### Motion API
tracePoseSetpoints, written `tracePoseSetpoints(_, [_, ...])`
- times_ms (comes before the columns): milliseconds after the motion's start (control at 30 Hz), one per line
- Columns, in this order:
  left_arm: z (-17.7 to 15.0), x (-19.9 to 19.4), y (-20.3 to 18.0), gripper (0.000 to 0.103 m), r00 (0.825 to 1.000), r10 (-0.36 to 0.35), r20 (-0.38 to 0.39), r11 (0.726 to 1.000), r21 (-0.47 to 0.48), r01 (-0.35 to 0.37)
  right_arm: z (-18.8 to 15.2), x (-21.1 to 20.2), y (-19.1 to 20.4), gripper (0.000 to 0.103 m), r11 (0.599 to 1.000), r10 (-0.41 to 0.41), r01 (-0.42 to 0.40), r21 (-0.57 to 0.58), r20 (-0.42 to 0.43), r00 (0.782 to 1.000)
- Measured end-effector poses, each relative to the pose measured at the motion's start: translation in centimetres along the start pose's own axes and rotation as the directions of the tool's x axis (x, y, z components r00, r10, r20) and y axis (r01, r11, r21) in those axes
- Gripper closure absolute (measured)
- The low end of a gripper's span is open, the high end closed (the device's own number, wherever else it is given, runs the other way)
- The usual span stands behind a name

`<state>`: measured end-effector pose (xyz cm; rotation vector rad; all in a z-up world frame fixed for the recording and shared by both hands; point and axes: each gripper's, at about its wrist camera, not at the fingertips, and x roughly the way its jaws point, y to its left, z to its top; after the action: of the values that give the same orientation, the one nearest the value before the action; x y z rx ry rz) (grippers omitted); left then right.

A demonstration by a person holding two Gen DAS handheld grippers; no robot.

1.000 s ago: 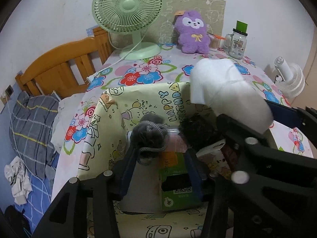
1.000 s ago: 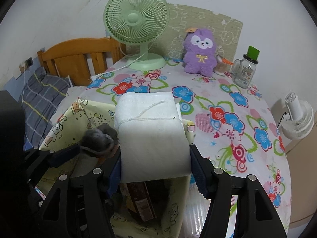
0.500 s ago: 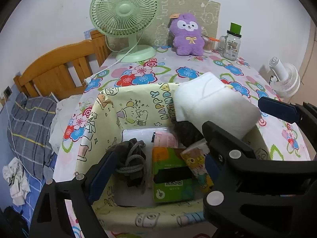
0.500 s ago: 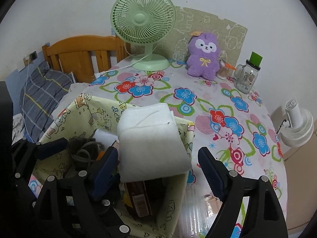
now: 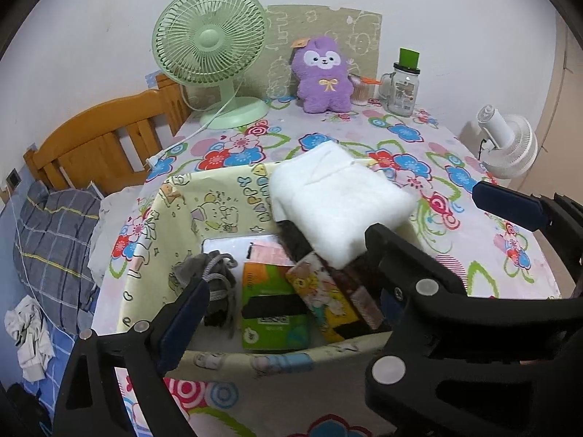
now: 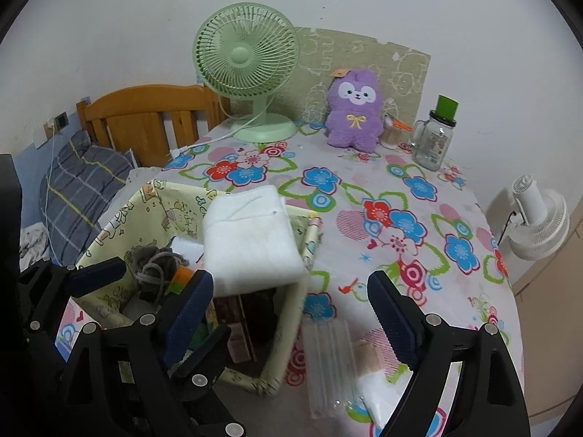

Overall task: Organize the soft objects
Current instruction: 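Release the grey pouch from the left gripper while the right gripper lowers the cloth into the box, then open the right gripper to drop the white cloth into the box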

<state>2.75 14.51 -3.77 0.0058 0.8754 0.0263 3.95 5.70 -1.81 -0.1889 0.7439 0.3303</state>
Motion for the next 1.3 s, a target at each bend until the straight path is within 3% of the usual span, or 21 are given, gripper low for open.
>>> tracePoseSetpoints(433, [1.1, -0.3, -3.3, 0.006, 1.0, -0.01, 0.03, 0.999, 0.043, 0.009, -0.2, -1.3, -3.7, 0.014, 0.997, -0.059, 0.058, 0.059, 0.012, 0.998])
tracePoseSetpoints(1000, [5.0, 2.9, -6.9, 0.006, 0.996, -0.092, 0.018, 0.99, 0.106, 0.09, 1.4, 1.2, -8.6, 0.014, 0.981, -0.132, 0.133, 0.144, -0.017, 0.991])
tracePoseSetpoints(1300, [4.1, 4.7, -5.0, 0.003, 0.999, -0.02, -0.037, 0.997, 0.071, 0.023, 1.3, 2.9, -6.7, 0.014, 0.991, -0.088, 0.092, 0.093, -0.045, 0.995])
